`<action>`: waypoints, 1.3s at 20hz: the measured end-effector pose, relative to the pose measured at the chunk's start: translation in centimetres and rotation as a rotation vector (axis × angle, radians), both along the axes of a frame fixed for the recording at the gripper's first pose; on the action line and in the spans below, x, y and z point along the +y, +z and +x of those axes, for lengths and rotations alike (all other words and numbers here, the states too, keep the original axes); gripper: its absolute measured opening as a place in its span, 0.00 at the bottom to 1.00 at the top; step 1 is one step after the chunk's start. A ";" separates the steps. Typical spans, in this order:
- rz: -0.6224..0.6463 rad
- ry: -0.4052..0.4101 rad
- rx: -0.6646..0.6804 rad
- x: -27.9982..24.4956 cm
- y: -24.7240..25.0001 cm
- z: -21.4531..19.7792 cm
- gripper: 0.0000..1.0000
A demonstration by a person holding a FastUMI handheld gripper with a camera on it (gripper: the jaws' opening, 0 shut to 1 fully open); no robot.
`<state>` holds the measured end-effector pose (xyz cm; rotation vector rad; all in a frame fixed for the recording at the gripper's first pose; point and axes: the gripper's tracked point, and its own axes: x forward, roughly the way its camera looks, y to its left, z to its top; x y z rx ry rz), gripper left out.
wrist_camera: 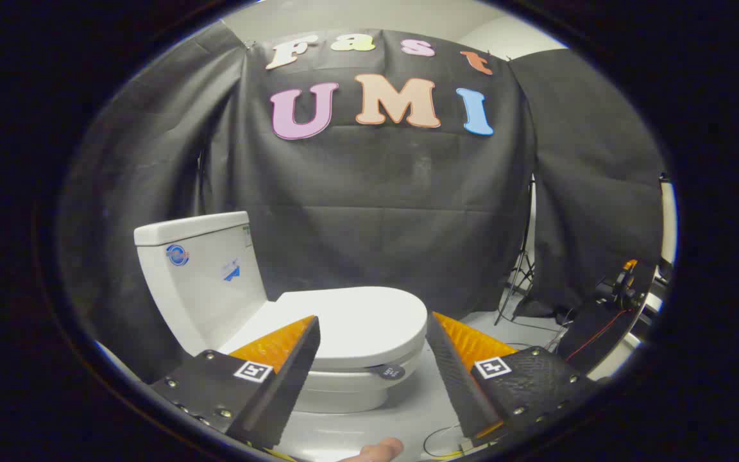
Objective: Open the toilet lid.
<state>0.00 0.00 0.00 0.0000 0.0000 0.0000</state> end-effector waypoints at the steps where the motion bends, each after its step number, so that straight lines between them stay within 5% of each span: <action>1: -0.007 -0.006 0.000 0.1 0.0 -0.2 0.99; 26: -0.030 -0.027 0.027 3.6 -3.9 -1.7 0.99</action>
